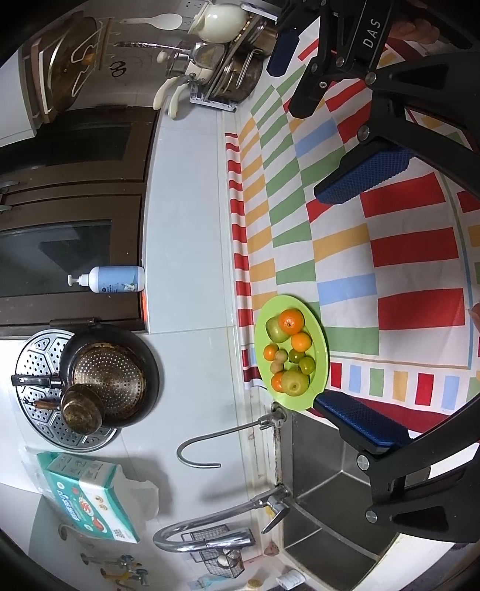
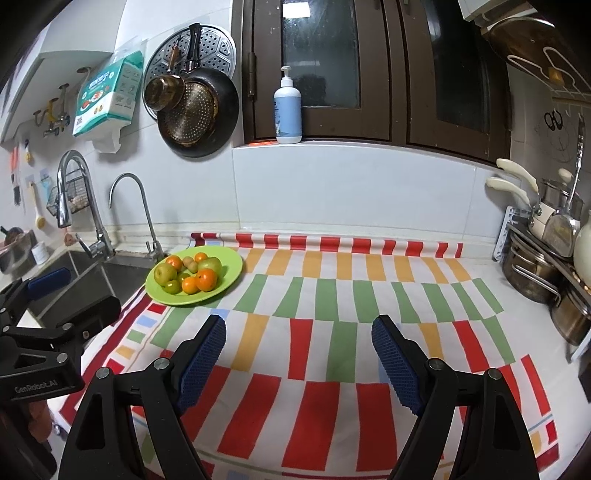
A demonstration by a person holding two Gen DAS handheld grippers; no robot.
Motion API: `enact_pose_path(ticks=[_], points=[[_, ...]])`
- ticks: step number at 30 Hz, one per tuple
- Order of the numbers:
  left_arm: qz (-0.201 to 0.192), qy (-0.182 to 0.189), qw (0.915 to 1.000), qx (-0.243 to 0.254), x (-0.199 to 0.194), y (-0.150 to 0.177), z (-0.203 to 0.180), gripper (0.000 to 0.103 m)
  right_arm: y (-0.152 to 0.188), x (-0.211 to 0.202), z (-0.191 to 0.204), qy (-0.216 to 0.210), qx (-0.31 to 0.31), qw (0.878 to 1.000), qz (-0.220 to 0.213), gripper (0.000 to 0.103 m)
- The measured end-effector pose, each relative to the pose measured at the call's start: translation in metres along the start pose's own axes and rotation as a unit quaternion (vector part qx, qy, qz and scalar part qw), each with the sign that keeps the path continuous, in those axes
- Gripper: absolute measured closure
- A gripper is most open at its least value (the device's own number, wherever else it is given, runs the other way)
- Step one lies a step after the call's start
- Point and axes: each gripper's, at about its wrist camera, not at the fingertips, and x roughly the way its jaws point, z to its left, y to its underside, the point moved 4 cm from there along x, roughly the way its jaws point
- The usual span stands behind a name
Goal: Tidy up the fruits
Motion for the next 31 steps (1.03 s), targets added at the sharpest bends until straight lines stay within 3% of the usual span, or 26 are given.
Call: enact_pose_path(ticks=[31], points=[[0.01,-0.003,0.9999,-0.005,-0.0015,0.0074,0.0005,0.0,0.0062,0.0001,-0.0011,-0.002,-0.002,1.0,0.013,0.021]])
